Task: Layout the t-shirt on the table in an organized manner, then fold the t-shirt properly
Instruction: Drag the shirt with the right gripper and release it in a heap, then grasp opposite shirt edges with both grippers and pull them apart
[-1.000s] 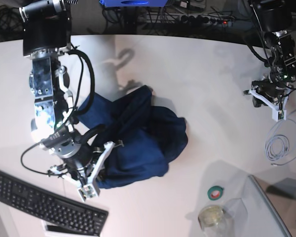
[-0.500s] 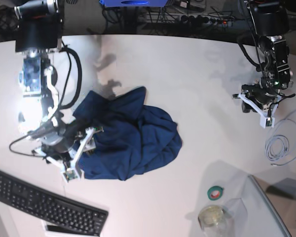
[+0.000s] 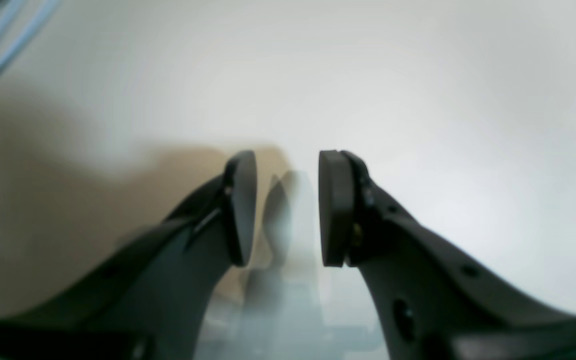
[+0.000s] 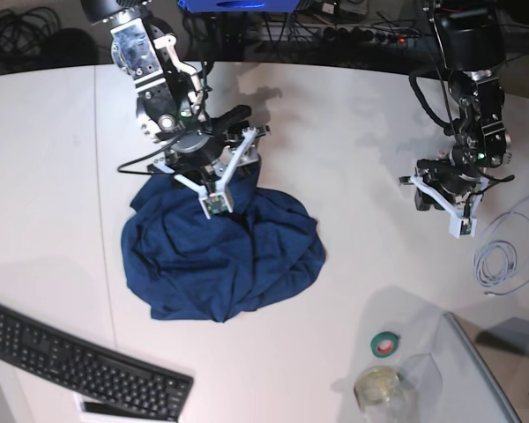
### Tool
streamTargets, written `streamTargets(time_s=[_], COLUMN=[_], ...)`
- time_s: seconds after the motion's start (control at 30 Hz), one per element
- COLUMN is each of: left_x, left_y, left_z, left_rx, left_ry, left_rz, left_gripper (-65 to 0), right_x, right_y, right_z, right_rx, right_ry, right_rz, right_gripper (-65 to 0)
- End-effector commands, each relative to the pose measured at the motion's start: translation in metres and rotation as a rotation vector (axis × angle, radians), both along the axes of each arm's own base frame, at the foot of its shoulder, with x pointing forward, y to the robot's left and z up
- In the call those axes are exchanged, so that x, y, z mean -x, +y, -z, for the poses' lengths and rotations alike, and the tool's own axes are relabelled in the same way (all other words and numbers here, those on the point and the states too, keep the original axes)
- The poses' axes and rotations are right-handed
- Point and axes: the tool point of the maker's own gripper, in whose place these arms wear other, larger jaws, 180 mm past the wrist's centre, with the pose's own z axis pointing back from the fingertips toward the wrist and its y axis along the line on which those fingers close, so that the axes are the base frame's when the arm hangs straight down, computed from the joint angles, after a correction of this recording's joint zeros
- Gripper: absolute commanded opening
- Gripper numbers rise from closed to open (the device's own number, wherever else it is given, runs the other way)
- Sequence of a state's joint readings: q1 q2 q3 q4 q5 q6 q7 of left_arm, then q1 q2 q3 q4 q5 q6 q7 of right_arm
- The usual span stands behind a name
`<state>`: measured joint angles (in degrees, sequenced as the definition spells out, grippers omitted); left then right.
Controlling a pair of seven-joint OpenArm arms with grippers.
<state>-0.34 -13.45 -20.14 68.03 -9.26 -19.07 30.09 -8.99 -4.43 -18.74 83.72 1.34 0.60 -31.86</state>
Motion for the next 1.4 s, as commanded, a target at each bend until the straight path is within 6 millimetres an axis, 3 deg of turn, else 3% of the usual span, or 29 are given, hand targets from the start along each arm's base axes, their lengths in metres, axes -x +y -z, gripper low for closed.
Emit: streamTargets(time_s=[0.0,0.33,0.37,0.43,0.5,0.63,0.8,0.97,1.13,1.23,1.37], left_x=[-0.01,-0.006,-0.004,-0.002,-0.002,-0.001,-0.001,-0.009,-0.019,-0.018,-0.011], left_y=[0.008,0.009,0.009,0.009,0.009,0.009,0.003,-0.072,-0.159,-0.198,-0.244], left_z=[-0.014,-0.011,-0.009,-0.009,-0.009,-0.008,-0.006,0.001,-0.012,-0.014,-0.003], left_rx=[-0.018,-0.019,-0.019,-0.021,-0.02,-0.02,-0.008,0.024,0.101,0.149,0.193], left_ry=[-0.047,-0.036,-0.03,-0.029,-0.028,-0.027,-0.027,-0.015,-0.071,-0.079,-0.042], left_rz=[-0.007,-0.007,-0.007,-0.006,-0.007,-0.007,-0.005,0.189,0.341,0.395,0.485], left_gripper=[-44.3,-44.3,-44.3,-44.3,-44.3,-44.3,-44.8,-44.1,-43.9,-43.9,-44.1], right_x=[-0.013,-0.017,-0.017,-0.015,-0.008,0.011,0.017,0.01,0.008,0.005,0.003], right_y=[0.011,0.016,0.015,0.016,0.006,-0.023,-0.085,-0.14,-0.162,-0.173,-0.185], right_z=[-0.012,0.016,0.016,0.01,0.002,-0.03,-0.062,-0.065,-0.068,-0.071,-0.073], right_rx=[-0.038,-0.013,-0.016,-0.029,-0.026,0.004,0.072,0.149,0.176,0.188,0.204], right_ry=[-0.051,0.007,-0.001,-0.024,-0.049,-0.094,-0.164,-0.181,-0.189,-0.198,-0.206], right_rz=[0.003,-0.012,-0.01,-0.005,0.0,0.0,0.085,0.193,0.244,0.272,0.299], right_gripper=[-29.0,-30.8,-35.0,-52.5,-65.0,-64.2,-64.4,-64.4,-64.4,-64.4,-64.4])
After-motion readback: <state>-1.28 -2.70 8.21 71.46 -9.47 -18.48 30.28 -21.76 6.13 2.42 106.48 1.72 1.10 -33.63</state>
